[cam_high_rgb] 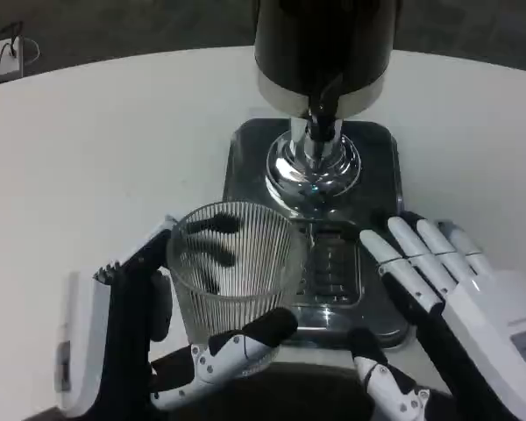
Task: Grasp the cup under the faucet to collect the drink, then remove the cup.
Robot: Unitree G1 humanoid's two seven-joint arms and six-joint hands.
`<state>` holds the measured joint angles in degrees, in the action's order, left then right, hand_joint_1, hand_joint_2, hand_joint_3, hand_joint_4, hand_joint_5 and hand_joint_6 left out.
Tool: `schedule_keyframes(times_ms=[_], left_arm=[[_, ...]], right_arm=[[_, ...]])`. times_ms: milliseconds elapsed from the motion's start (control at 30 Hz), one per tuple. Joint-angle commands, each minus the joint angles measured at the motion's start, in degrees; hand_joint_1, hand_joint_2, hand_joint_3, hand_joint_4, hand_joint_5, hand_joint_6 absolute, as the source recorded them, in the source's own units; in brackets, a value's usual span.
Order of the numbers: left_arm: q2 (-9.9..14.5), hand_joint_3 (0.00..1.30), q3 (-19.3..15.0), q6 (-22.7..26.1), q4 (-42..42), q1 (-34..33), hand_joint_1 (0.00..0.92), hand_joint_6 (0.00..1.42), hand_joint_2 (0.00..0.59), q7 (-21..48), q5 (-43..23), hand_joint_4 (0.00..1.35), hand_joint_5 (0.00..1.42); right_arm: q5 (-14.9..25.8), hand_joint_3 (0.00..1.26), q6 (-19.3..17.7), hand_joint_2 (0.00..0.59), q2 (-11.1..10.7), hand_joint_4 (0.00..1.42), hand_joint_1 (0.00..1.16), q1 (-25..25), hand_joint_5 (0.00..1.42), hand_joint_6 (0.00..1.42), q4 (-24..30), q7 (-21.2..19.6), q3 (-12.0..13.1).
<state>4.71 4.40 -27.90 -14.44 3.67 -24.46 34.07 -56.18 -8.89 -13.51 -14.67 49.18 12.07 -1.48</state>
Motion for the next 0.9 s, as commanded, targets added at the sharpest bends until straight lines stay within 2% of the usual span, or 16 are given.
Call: schedule_keyframes(times_ms=[33,333,533,767,900], left_arm=[[-0.4,0.97,0.0,-1.7,0.8,-1.4,0.708,1.42,0.113,-0.8,-0.4,1.05,1.29],[-0.6,0.97,-0.7,-1.5,4.7,-5.2,0.708,1.42,0.113,-2.8,0.9,1.05,1.29],[-0.9,0.97,-0.2,-0.9,8.7,-9.3,0.712,1.42,0.11,-5.1,2.9,1.05,1.29],[0.0,0.97,0.2,-0.3,15.7,-15.6,0.715,1.42,0.108,-7.9,5.2,1.05,1.29],[0.6,0.97,0.7,-0.5,18.3,-17.0,0.715,1.42,0.108,-9.3,6.0,1.05,1.29]], right_arm=[[-0.1,0.09,0.4,0.528,0.5,0.0,0.11,-0.5,0.0,0.0,0.9,0.0,0.2],[0.2,0.09,0.6,0.528,0.7,0.0,0.11,-1.0,0.0,0.0,1.3,0.2,0.6],[-0.4,0.09,0.5,0.528,1.1,0.0,0.11,-1.6,0.0,0.0,1.1,-0.2,-0.1],[-0.7,0.09,0.4,0.528,1.6,0.0,0.11,-1.9,0.0,0.0,1.0,-0.4,-0.1],[-0.7,0.09,0.6,0.528,1.8,0.0,0.11,-1.8,0.0,0.0,0.9,-0.4,0.0]])
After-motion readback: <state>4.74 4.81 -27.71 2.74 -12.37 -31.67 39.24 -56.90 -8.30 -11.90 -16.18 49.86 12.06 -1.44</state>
